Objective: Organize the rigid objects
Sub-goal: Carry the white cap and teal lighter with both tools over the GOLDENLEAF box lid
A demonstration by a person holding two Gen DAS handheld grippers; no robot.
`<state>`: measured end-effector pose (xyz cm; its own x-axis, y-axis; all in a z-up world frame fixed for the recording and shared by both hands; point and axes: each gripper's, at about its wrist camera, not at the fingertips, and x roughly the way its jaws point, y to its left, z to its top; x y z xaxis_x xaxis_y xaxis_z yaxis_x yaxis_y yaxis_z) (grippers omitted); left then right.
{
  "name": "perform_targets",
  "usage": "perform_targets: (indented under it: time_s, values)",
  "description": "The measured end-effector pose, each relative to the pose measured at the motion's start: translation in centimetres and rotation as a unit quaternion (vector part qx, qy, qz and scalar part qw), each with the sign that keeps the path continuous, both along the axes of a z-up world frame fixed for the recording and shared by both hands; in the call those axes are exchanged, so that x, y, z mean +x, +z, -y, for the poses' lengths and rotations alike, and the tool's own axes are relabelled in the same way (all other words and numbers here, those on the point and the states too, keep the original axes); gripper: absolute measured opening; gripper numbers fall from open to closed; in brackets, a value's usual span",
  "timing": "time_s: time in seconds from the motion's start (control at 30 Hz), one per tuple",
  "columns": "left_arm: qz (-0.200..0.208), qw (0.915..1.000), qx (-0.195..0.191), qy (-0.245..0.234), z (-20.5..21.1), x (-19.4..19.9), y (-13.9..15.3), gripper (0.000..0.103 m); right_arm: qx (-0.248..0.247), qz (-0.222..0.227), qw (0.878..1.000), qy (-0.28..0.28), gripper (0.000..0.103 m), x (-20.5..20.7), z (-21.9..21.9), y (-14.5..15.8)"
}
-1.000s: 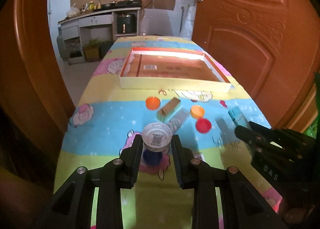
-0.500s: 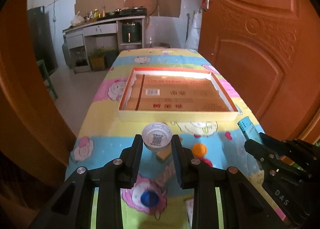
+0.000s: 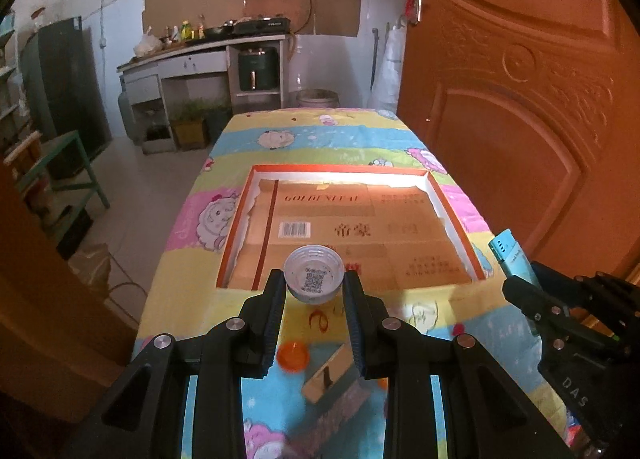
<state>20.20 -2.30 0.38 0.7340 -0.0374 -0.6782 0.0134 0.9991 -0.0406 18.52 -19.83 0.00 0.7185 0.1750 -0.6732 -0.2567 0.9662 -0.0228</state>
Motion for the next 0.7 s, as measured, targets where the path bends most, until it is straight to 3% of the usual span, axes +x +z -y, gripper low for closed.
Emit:
perform_targets:
  time_s: [0.4,0.57,0.7]
  values:
    - [-0.06,0.9975,-0.036,-0.003,-1.5,9.7,-0.6,0.03,0.017,-0.022,1.0,0.013,0.022,7.9,0.8,0.9]
    - [-0.1,0.993,-0.062,-0.009,-2.2,14.0,-1.8,0.03,0.017,-0.042,0.999,0.022,0.022,11.4,0.1,0.3]
    - [-0.123,0.9905,-0.061,-0.011,-2.3,17.0,-2.9,0.03,0.023,-0.067,0.997,0.026,0.022,14.3,-0.2,-0.6]
